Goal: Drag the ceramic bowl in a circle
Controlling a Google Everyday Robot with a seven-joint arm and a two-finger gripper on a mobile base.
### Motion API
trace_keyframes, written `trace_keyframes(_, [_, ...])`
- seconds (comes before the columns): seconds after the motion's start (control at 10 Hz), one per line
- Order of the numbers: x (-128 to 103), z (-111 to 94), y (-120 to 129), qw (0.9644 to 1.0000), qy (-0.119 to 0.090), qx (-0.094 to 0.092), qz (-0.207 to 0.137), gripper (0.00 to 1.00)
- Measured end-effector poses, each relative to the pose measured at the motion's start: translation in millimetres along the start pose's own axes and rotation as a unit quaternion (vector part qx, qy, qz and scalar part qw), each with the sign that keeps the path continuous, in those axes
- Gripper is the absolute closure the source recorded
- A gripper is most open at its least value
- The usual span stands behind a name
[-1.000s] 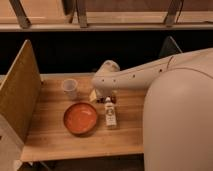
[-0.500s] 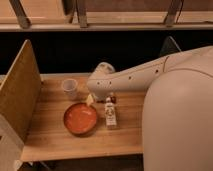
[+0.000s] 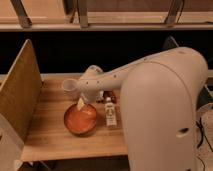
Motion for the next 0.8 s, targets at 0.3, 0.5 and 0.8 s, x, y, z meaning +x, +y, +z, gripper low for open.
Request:
trace_keyframes(0.3, [0, 32, -6, 0.9988, -0.044, 0.019, -0.007, 0.2])
trace_keyframes(0.5, [2, 47, -6, 0.9973, -0.066, 0.032, -0.001, 0.2])
trace_keyframes(0.8, [4, 59, -7, 0.9932, -0.097, 0.064, 0.006, 0.24])
